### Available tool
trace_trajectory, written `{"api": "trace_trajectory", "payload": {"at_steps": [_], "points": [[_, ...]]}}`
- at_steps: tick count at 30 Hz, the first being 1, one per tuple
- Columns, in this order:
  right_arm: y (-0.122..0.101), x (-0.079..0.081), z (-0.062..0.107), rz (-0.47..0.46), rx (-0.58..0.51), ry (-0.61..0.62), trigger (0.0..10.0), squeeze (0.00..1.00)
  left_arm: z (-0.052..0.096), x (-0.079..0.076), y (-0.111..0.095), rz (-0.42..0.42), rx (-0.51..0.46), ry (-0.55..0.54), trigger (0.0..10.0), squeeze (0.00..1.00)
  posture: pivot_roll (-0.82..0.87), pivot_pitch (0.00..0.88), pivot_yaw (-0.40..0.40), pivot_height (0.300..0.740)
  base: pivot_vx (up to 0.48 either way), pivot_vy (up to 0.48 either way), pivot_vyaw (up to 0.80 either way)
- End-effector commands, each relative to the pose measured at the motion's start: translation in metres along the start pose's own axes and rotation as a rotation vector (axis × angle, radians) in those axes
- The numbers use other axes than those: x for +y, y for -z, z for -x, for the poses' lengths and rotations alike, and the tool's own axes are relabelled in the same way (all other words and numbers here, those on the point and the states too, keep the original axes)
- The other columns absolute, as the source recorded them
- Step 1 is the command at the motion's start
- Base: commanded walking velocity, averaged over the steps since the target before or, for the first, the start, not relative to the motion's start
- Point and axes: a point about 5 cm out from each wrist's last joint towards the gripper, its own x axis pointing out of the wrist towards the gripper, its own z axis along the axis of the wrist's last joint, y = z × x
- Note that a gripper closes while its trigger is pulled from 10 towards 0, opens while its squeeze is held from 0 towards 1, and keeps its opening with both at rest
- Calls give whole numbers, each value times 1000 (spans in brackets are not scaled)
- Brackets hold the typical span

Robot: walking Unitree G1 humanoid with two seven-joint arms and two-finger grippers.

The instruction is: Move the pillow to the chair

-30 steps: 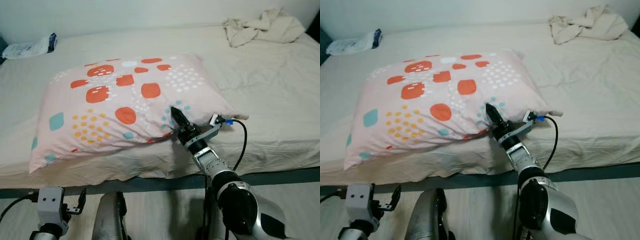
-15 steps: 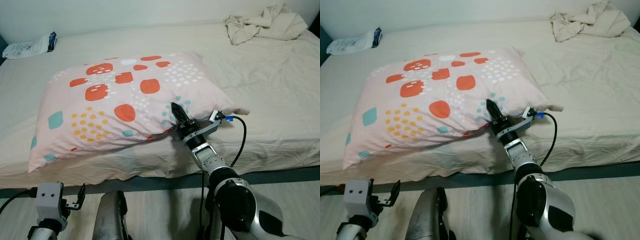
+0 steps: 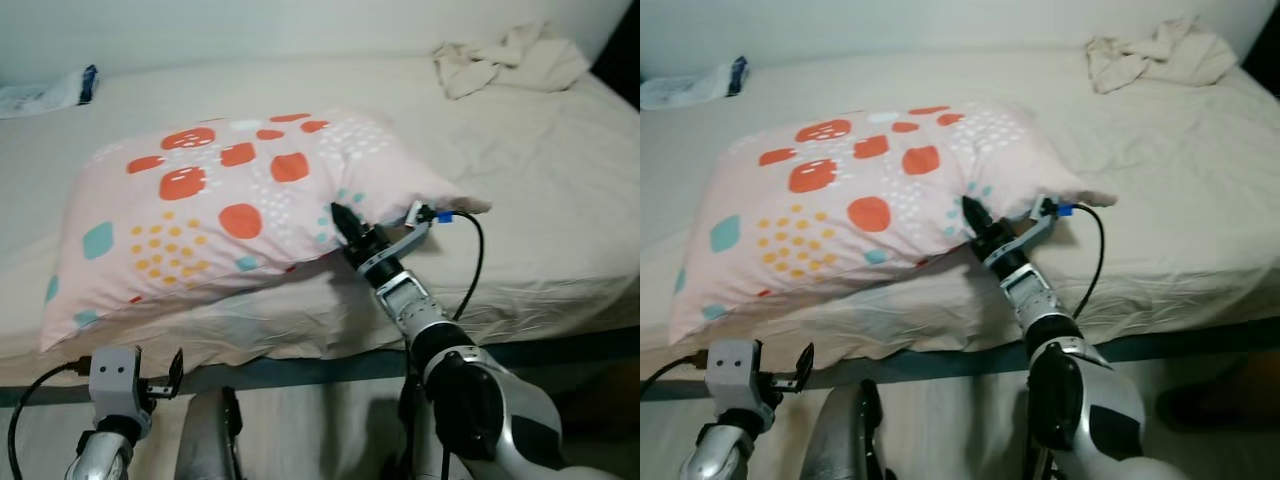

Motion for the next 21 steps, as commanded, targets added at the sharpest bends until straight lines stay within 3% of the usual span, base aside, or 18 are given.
{"api": "trace_trajectory", "payload": {"at_steps": [1,5,8,10,16,21], "points": [[18,8,-4,33,97,-54,0,0,4,2,9,30,33,-36,10000,0,149,103,-42,380,0,0,0],[43,28,-13,52,203,-203,0,0,-8,0,2,57,3,-54,10000,0,144,75,-60,380,0,0,0],[51,35,-15,60,235,-247,0,0,-11,-1,0,67,-6,-60,10000,0,143,68,-65,380,0,0,0],[70,43,-15,49,308,-291,0,0,-16,-4,-2,94,-21,-68,10000,0,141,56,-76,380,0,0,0],[87,40,-5,11,366,-290,0,0,-19,-12,-1,142,-34,-81,10000,0,140,56,-90,380,0,0,0],[76,34,-4,16,359,-264,0,0,-21,-18,-2,189,-55,-89,10000,0,131,55,-103,409,0,0,0]]}}
